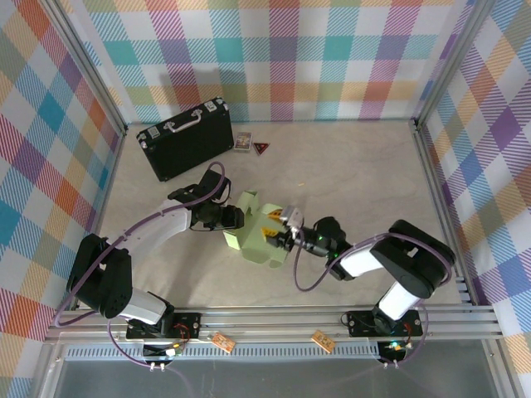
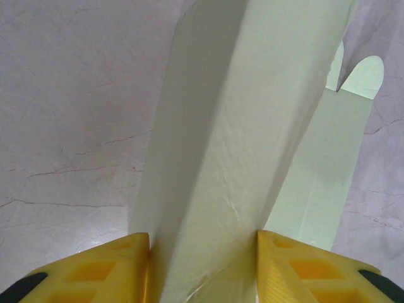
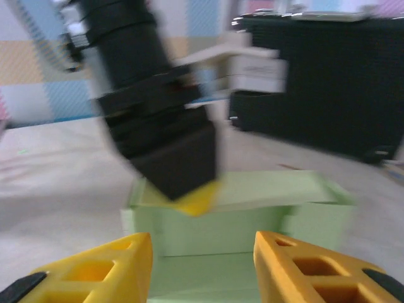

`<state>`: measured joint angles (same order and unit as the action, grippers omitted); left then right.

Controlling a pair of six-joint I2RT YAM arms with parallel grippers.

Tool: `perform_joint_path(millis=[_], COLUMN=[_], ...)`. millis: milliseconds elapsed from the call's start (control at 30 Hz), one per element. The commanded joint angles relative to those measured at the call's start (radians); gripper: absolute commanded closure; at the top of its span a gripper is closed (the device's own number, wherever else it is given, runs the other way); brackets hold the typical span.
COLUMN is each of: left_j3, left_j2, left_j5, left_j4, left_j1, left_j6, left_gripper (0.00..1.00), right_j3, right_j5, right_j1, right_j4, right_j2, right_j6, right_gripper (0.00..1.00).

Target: Fold the paper box

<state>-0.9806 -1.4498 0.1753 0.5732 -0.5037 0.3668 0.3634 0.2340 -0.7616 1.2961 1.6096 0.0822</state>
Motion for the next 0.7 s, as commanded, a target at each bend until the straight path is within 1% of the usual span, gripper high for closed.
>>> perform_joint_path(millis=[0, 67, 133, 200, 300, 367, 467, 533, 600, 667], left_j3=[0.003, -0.002, -0.002, 0.0, -0.004, -0.008, -0.011, -0.015, -0.019, -0.028], left_j2=[-0.004, -0.008, -0.011, -0.015, -0.024, -0.023, -0.024, -0.025, -0.029, -0.037], left_j5=[0.016, 0.019, 0.022, 0.03, 0.037, 0.041, 0.048, 0.061, 0.079, 0.104], left_j4=[0.103, 0.108, 0.109, 0.107, 0.107, 0.111, 0.114, 0.115, 0.119, 0.123], left_j1=[-0.018, -0.017, -0.018, -0.019, -0.02, -0.021, -0.021, -0.021, -0.021, -0.022], left_j6=[-0.019, -0.022, -0.022, -0.024, -0.028, -0.03, -0.035, -0.042, -0.054, -0.068], left_gripper=[0.56, 0.56, 0.56, 0.56, 0.56, 0.56, 0.56, 0.56, 0.56, 0.56], right_j3=[0.026, 0.086, 0.14, 0.198, 0.28, 0.336, 0.383, 0.397, 0.399, 0.374], right_j5=[0.082, 0.136, 0.146, 0.205, 0.291, 0.364, 0.373, 0.431, 0.456, 0.428], right_j1=[0.099, 0.151, 0.188, 0.229, 0.261, 0.282, 0.287, 0.287, 0.286, 0.271], right_j4=[-0.103, -0.186, -0.232, -0.255, -0.249, -0.302, -0.334, -0.366, -0.351, -0.32], right_j2=[-0.009, 0.016, 0.049, 0.095, 0.185, 0.209, 0.234, 0.234, 0.24, 0.227], right_j6=[-0.046, -0.003, 0.04, 0.049, 0.071, 0.074, 0.071, 0.067, 0.028, 0.024], right_gripper=[0.54, 0.54, 0.53, 0.53, 0.52, 0.51, 0.51, 0.51, 0.51, 0.51])
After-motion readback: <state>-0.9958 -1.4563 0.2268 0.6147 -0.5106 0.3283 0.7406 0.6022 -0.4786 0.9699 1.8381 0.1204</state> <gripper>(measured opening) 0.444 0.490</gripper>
